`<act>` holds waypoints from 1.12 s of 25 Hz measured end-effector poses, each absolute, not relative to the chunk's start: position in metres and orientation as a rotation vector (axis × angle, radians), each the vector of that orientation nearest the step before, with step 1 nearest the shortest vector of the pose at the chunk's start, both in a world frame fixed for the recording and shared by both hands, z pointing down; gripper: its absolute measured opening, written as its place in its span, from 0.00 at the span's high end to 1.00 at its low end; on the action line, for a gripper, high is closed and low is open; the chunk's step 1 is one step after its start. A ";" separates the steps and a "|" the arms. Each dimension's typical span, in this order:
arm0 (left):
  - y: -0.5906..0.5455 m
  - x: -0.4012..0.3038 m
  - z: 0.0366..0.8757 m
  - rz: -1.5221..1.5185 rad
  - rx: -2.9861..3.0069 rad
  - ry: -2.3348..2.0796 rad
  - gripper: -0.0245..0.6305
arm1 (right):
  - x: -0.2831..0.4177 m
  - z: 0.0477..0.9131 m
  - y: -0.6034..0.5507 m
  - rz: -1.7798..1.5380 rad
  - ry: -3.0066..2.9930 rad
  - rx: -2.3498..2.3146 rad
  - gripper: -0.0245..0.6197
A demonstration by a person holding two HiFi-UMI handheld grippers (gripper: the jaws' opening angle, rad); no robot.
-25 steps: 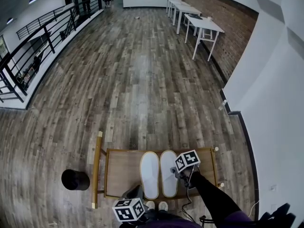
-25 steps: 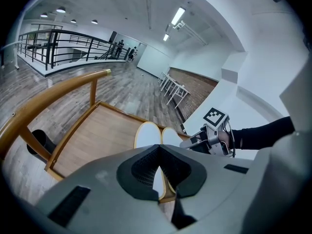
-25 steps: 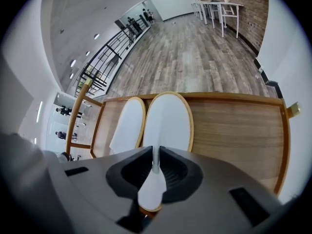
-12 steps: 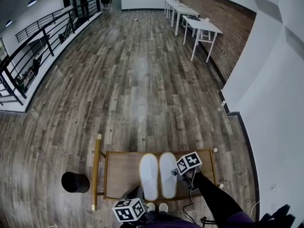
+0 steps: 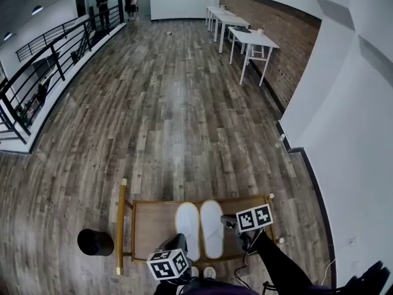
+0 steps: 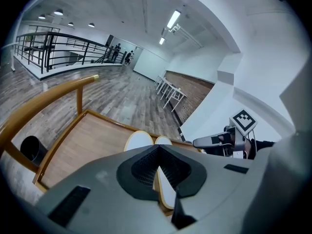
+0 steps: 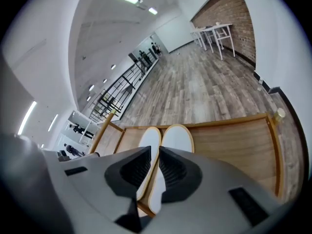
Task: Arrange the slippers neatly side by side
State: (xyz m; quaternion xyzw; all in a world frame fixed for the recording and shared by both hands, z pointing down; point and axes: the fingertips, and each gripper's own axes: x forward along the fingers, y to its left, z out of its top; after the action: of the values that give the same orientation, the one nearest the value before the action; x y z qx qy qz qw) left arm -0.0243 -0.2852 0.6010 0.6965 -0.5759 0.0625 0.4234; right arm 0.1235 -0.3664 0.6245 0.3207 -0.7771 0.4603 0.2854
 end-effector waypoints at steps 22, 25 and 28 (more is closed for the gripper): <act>-0.328 0.013 0.527 0.277 2.039 -1.675 0.96 | 0.101 0.524 -0.330 0.745 -2.379 1.320 0.96; -0.329 0.012 0.519 0.283 2.066 -1.720 0.96 | 0.101 0.521 -0.329 0.729 -2.393 1.326 0.96; -0.328 0.011 0.513 0.278 2.100 -1.761 0.96 | 0.101 0.522 -0.328 0.733 -2.395 1.329 0.96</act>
State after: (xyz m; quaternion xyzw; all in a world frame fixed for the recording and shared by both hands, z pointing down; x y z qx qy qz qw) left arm 0.0114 -0.3275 0.5131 0.7482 -0.6273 0.0990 0.1921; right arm 0.1015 -0.3283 0.5216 0.4632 -0.8348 0.2554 0.1527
